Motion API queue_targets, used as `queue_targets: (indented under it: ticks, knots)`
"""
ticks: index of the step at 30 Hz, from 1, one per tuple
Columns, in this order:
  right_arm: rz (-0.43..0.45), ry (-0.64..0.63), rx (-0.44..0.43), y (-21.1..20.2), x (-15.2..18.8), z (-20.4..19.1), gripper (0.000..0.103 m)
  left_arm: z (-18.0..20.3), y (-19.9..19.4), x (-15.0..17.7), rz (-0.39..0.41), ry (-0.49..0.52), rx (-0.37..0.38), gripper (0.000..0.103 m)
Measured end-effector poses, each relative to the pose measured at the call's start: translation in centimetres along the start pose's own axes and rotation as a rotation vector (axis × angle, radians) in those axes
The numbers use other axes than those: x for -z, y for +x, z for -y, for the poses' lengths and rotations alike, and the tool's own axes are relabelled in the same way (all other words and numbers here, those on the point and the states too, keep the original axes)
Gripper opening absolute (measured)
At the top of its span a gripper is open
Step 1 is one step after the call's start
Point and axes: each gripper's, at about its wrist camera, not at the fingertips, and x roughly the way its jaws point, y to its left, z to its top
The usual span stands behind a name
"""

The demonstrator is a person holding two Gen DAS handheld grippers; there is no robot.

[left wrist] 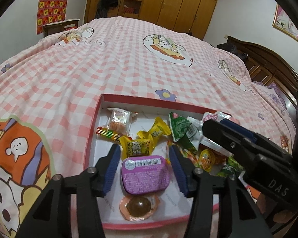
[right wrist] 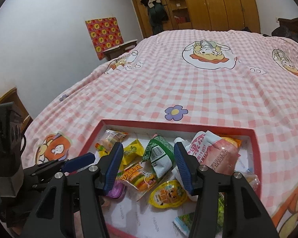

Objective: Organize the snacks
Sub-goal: 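Open both tools, releasing the yellow candy and green bag in the box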

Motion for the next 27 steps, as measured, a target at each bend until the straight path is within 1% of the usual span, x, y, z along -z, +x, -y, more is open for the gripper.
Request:
queue_targets:
  ticks: [2,8,15,21,27]
  knots:
    - [0.005,-0.002,0.002,-0.6,0.3,-0.1,0.055,0.3,-0.6,0.2,0.008,0.013,-0.005,0.065]
    - [0.020,-0.008,-0.002,-2.3,1.1,-0.6,0.063,0.8,-2.3,1.2,0.020,0.023,-0.012,0.073]
    - [0.035,-0.008,-0.004,-4.9,2.9,-1.1,0.065,1.3,-3.7,2.7,0.014,0.035,-0.036,0.076]
    - [0.037,-0.001,0.008,-6.7,4.4,-1.1,0.067,1.4,-4.9,4.2,0.012,0.018,-0.043,0.079]
    - [0.018,-0.014,0.027,-8.0,6.3,-1.2,0.068,1.6,-5.1,5.9,-0.010,0.024,-0.072,0.079]
